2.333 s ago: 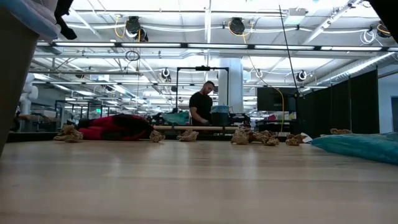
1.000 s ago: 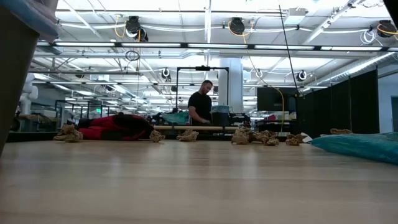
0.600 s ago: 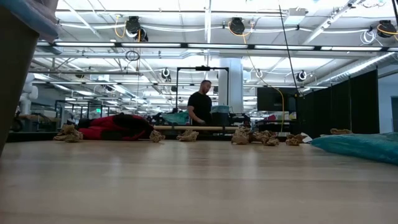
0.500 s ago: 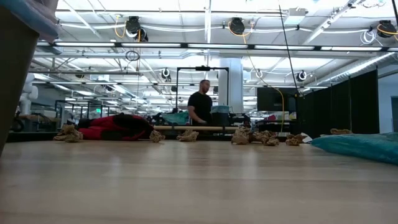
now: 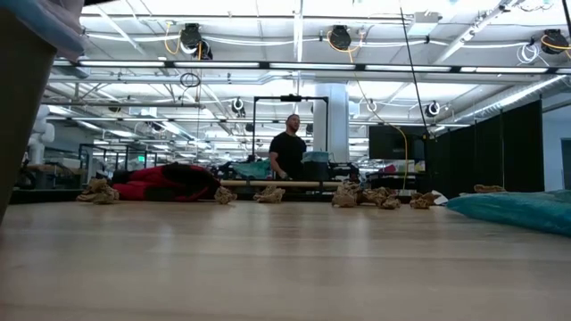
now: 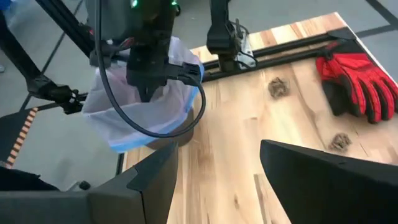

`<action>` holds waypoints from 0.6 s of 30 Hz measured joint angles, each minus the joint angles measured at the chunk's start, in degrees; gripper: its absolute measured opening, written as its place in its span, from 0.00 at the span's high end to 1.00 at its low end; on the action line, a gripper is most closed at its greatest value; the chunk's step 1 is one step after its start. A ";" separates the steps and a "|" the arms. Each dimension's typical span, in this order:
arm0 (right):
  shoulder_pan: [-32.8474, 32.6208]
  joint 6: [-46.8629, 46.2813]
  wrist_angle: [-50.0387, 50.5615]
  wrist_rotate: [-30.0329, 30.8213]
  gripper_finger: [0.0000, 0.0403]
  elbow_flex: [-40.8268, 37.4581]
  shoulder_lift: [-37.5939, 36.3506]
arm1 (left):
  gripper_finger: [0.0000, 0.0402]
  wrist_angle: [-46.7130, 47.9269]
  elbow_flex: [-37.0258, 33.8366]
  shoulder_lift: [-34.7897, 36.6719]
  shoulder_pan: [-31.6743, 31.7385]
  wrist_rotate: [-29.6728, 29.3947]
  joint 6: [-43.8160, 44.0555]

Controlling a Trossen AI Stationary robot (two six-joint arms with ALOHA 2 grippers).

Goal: Place trash/remove bag and relplace
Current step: Adjust the trash bin

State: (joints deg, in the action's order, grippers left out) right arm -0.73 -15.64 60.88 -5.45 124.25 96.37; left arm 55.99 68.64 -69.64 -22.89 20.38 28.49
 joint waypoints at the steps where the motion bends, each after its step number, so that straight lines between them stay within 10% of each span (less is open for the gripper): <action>1: 0.02 0.00 0.28 0.02 0.45 0.00 -0.13 | 1.00 -0.06 0.00 -0.76 -0.18 -1.35 0.73; 18: 0.02 2.69 4.93 -0.58 0.45 0.00 -2.91 | 1.00 -25.59 0.00 -6.88 4.11 -16.68 2.74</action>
State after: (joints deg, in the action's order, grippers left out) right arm -0.71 -12.95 65.81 -6.03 124.25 93.46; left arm 30.40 68.64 -76.52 -18.78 3.70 31.23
